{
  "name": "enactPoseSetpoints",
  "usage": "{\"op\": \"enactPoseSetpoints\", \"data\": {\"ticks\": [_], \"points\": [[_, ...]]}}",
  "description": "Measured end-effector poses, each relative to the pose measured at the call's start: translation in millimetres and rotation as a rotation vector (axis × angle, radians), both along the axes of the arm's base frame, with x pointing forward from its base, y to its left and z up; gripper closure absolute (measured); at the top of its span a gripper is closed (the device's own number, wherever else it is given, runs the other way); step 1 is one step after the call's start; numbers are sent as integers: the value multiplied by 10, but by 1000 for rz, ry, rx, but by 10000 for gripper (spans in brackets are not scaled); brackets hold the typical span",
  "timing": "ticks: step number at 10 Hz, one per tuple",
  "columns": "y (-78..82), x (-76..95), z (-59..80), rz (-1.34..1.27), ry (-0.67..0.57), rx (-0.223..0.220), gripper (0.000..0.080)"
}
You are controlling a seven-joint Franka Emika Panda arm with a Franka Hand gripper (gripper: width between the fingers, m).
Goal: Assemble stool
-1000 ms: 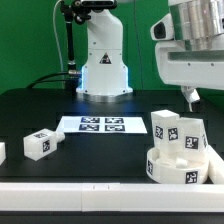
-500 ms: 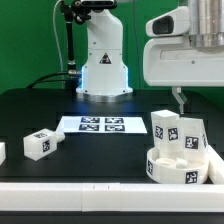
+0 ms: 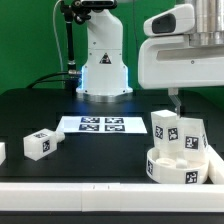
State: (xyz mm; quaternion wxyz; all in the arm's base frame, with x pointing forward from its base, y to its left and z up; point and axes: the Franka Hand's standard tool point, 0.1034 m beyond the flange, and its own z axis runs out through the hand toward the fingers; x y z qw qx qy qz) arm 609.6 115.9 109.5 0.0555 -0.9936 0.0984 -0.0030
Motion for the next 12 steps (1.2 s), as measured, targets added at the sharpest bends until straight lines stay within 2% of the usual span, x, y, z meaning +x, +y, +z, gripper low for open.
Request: {"op": "enactPoseSetpoints", "data": {"ticks": [3,7,12], "points": [[-31,2,-37,287,-54,-20,150],[43,-22,-92,665,-110,-74,150],[-29,-23,-105,933,-117,-113,150]]}}
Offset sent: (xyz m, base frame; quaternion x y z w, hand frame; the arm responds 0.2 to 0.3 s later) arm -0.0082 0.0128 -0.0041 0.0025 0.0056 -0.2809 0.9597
